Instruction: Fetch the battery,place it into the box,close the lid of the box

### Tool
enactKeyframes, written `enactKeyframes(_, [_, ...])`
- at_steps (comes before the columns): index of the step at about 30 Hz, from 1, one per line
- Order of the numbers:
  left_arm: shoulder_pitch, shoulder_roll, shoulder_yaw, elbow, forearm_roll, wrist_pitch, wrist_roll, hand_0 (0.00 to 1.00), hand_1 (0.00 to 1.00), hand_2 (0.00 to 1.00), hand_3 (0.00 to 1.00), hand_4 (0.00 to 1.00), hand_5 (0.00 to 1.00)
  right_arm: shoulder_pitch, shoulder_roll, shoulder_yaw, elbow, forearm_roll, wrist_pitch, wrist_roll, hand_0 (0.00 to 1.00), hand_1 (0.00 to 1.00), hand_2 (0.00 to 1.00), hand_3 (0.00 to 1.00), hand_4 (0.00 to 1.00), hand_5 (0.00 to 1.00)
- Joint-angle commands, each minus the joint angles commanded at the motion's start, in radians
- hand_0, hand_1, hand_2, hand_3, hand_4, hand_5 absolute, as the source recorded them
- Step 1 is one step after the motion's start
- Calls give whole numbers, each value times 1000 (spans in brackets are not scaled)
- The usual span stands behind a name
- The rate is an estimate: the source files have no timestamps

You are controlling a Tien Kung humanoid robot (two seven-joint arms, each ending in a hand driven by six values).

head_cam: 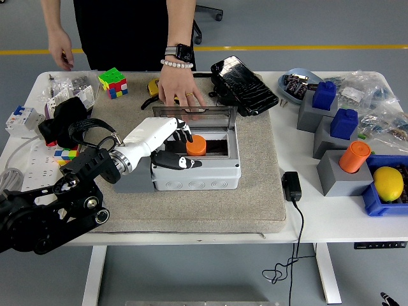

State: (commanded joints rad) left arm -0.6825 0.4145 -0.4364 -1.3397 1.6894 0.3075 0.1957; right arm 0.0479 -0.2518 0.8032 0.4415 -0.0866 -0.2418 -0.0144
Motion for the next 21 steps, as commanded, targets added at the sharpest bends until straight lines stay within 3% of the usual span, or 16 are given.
enactKeyframes(7, [8,5,-13,-33,-35,13,-22,337,535,537,538,990,541,0,0,0,0,0,0,1,566,558,503,465,827,381])
enactKeyframes(9, [8,-8,-11,-51,-52,19,-31,337,535,537,538,990,541,0,1,-1,0,1,0,1,566,558,503,465,827,381])
enactKeyframes(10, [8,-14,-10,-55,-56,21,-32,397,566,549,546,990,543,0,1,-1,1,1,1,1,567,558,503,465,827,381])
enactKeyframes(15, [6,-71,2,-40,-55,19,-34,397,566,549,546,990,543,1,2,-4,1,1,0,2,567,558,503,465,827,381])
enactKeyframes(16, [3,-84,5,-30,-57,19,-34,544,611,561,555,987,541,1,2,-5,1,1,0,2,569,559,503,465,828,381])
enactKeyframes(21, [-14,-120,13,15,-58,19,-33,544,611,561,555,987,541,1,2,-9,0,4,0,1,569,559,503,465,828,381])
